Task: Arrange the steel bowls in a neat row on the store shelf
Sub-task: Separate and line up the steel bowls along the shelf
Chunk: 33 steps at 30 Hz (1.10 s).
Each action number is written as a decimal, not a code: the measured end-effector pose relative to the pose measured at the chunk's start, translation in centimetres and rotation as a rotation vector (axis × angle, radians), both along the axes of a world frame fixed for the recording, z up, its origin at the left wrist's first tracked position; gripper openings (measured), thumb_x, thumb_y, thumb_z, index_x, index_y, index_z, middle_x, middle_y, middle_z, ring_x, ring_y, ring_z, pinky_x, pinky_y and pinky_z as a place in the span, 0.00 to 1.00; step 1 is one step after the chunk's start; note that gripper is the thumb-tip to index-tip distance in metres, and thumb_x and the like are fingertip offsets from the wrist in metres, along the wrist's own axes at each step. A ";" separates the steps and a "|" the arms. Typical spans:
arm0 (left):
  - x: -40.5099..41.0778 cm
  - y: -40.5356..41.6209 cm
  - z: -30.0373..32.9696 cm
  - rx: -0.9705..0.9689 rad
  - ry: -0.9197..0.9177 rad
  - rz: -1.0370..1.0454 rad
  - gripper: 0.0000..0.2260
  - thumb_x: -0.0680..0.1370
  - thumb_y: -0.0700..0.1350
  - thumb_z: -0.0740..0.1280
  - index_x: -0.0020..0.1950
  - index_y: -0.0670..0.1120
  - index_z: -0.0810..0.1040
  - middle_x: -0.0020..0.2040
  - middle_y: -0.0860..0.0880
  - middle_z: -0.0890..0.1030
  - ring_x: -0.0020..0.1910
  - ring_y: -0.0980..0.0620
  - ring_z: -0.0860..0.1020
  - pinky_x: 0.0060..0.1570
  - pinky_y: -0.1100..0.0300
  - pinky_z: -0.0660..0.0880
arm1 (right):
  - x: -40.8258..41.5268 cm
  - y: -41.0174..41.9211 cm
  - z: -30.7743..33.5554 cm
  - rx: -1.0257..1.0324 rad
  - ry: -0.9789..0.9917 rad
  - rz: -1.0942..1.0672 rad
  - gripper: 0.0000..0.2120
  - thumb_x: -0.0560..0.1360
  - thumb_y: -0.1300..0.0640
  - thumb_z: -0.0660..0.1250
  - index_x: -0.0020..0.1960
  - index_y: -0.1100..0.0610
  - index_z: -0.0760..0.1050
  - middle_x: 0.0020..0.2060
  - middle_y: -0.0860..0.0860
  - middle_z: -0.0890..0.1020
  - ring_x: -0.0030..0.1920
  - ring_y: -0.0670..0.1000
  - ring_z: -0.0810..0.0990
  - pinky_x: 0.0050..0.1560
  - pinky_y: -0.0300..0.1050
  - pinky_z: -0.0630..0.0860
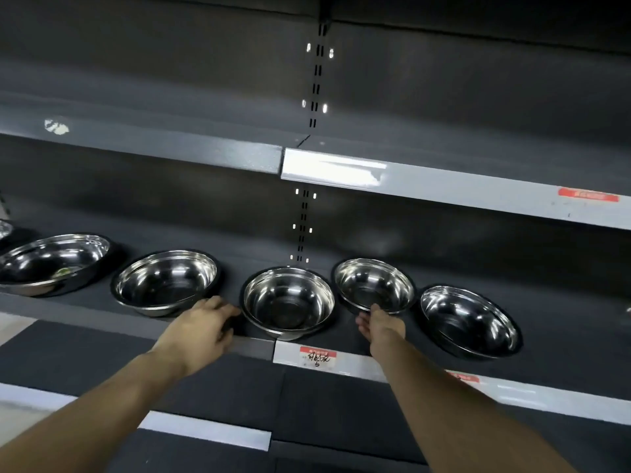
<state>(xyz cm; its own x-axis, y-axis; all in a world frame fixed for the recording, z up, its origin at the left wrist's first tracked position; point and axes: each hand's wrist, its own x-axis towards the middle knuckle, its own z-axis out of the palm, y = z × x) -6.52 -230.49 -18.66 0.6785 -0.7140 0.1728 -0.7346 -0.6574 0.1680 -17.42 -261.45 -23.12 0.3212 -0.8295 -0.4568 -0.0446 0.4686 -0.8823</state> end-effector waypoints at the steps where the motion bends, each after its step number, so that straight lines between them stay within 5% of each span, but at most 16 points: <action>1: -0.6 -0.3 -0.1 0.004 0.001 0.025 0.20 0.78 0.49 0.63 0.70 0.54 0.72 0.64 0.52 0.72 0.65 0.51 0.72 0.64 0.60 0.69 | 0.0 -0.5 -0.1 -0.008 -0.002 0.024 0.12 0.80 0.58 0.64 0.43 0.66 0.78 0.32 0.55 0.82 0.30 0.51 0.80 0.31 0.41 0.77; 7: -4.5 -1.9 -0.5 0.008 0.023 0.167 0.19 0.77 0.49 0.64 0.69 0.55 0.73 0.63 0.53 0.72 0.66 0.50 0.71 0.61 0.57 0.70 | -1.7 -2.1 -0.7 -0.115 0.026 0.060 0.20 0.83 0.56 0.57 0.36 0.63 0.76 0.30 0.53 0.82 0.28 0.49 0.81 0.25 0.38 0.75; 12: -6.9 -3.1 -0.4 0.036 0.008 0.210 0.19 0.78 0.50 0.63 0.70 0.56 0.72 0.64 0.53 0.72 0.67 0.51 0.70 0.62 0.57 0.72 | -4.9 -5.6 -0.7 -0.177 0.030 0.054 0.23 0.83 0.58 0.57 0.31 0.63 0.74 0.28 0.54 0.81 0.27 0.50 0.81 0.33 0.42 0.80; 17: -8.8 -4.7 0.0 0.073 -0.006 0.221 0.19 0.79 0.50 0.62 0.70 0.54 0.71 0.67 0.52 0.71 0.68 0.50 0.69 0.62 0.57 0.71 | -8.0 -7.6 -0.4 -0.188 0.072 0.103 0.21 0.83 0.57 0.58 0.35 0.65 0.77 0.28 0.53 0.80 0.25 0.48 0.80 0.24 0.37 0.76; 25: -10.5 -6.6 1.5 0.046 -0.043 0.165 0.20 0.78 0.50 0.62 0.71 0.52 0.72 0.68 0.51 0.72 0.68 0.49 0.70 0.62 0.56 0.71 | -11.6 -6.0 -1.0 -0.283 0.134 0.173 0.19 0.83 0.50 0.58 0.38 0.59 0.75 0.30 0.52 0.80 0.27 0.49 0.78 0.39 0.48 0.77; 29: -10.9 -6.0 1.5 0.023 -0.033 0.155 0.20 0.78 0.50 0.63 0.70 0.53 0.72 0.68 0.51 0.72 0.68 0.49 0.69 0.63 0.56 0.70 | -12.7 -4.9 -1.3 -0.335 0.149 0.148 0.20 0.83 0.49 0.56 0.37 0.57 0.74 0.29 0.51 0.80 0.27 0.48 0.78 0.30 0.42 0.72; 33: -11.0 -4.8 0.8 0.001 0.009 0.140 0.19 0.78 0.49 0.62 0.70 0.55 0.72 0.68 0.52 0.71 0.68 0.49 0.68 0.63 0.54 0.71 | -13.5 -4.1 -1.5 -0.313 0.135 0.139 0.20 0.84 0.48 0.54 0.39 0.58 0.73 0.30 0.52 0.79 0.28 0.49 0.77 0.32 0.44 0.72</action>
